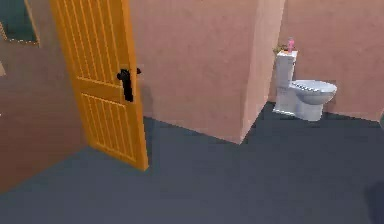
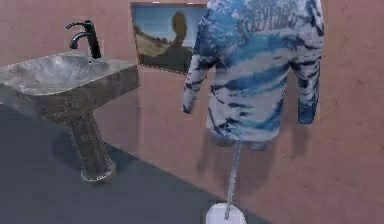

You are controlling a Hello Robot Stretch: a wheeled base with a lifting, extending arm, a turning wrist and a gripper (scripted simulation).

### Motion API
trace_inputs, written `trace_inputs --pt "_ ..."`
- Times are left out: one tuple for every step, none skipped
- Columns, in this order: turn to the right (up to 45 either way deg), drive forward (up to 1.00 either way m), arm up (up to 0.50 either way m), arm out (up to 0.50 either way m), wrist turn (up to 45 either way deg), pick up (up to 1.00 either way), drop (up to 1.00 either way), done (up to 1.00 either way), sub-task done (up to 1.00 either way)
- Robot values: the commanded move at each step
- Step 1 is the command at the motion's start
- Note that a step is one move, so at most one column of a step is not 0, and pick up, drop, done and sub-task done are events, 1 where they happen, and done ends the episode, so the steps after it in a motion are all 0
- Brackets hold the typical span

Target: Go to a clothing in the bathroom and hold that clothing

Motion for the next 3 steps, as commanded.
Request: trace_inputs --pt "30.0 0.00 0.00 0.00 0.0 0.00 0.00 0.00 0.00" --pt "0.0 1.00 0.00 0.00 0.0 0.00 0.00 0.00 0.00" --pt "0.0 1.00 0.00 0.00 0.0 0.00 0.00 0.00 0.00"
